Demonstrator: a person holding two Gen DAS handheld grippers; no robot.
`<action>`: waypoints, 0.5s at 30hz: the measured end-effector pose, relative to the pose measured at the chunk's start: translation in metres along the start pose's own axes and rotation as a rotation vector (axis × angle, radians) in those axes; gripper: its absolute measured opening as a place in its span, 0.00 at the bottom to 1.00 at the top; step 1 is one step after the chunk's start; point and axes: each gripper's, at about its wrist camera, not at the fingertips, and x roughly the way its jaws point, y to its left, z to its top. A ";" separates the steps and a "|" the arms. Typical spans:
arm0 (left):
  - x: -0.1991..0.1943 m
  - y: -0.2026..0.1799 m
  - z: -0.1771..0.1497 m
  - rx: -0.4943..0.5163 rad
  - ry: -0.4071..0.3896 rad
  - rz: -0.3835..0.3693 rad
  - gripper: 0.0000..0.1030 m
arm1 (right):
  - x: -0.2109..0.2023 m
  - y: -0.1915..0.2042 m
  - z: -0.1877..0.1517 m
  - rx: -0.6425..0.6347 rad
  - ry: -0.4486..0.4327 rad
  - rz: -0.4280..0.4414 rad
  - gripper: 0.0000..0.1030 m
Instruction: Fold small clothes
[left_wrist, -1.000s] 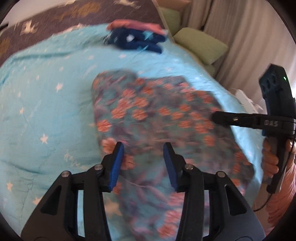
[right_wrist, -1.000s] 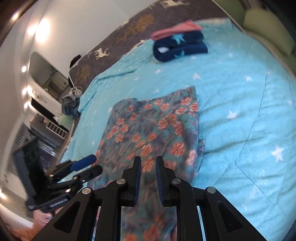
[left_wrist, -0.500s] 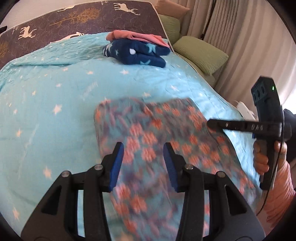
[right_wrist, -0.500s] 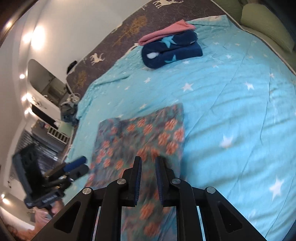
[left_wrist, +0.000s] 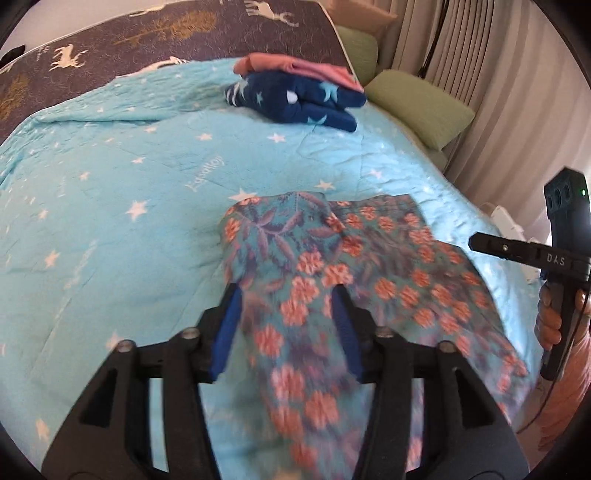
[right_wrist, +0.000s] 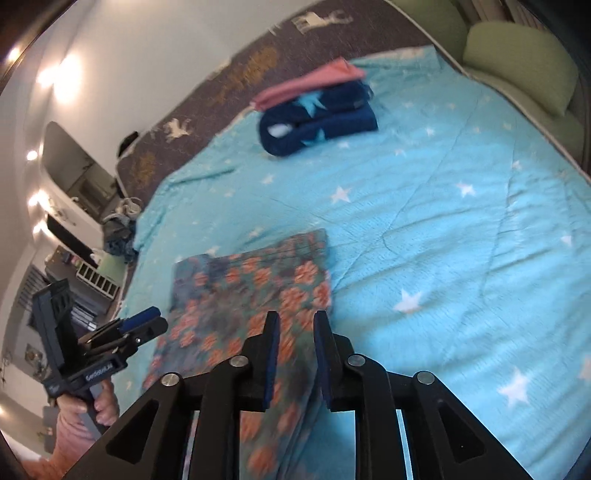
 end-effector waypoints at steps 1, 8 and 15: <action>-0.012 0.001 -0.008 -0.006 -0.013 -0.007 0.56 | -0.011 0.003 -0.005 -0.014 -0.007 -0.001 0.24; -0.039 -0.005 -0.053 -0.006 0.019 -0.036 0.62 | -0.052 0.020 -0.052 -0.070 0.001 -0.004 0.36; -0.028 0.007 -0.093 -0.159 0.115 -0.084 0.65 | -0.037 0.001 -0.095 0.046 0.098 0.021 0.53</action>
